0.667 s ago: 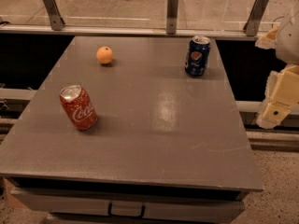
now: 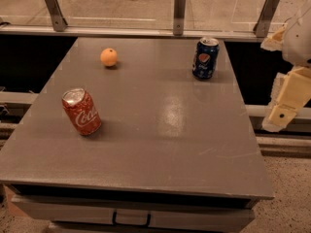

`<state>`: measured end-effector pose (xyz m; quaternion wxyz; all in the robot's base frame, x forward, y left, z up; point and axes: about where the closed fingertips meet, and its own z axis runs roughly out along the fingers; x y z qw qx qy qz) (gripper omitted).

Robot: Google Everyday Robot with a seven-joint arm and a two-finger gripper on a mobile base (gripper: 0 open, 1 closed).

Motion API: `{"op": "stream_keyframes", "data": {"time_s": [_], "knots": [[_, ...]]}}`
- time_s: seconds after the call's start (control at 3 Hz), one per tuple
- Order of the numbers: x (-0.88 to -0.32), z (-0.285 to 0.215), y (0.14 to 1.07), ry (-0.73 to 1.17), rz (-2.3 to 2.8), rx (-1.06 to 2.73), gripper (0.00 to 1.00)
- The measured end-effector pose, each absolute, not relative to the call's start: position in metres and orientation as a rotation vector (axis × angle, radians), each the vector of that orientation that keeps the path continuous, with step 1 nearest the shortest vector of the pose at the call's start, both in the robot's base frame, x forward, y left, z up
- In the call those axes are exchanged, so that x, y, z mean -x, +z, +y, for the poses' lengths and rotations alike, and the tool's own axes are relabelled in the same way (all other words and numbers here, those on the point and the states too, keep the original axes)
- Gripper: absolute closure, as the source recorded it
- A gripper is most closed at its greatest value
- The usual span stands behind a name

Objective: Knock coke can over

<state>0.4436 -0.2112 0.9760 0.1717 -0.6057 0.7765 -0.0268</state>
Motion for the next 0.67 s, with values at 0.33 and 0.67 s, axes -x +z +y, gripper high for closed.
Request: {"op": "stream_keyframes", "data": {"time_s": [0.33,0.67], "knots": [[-0.461,-0.167,0.954,0.068,2.13,1.755,0.0],[-0.475,-0.092,0.936,0.262,1.981,1.814,0.0]]}}
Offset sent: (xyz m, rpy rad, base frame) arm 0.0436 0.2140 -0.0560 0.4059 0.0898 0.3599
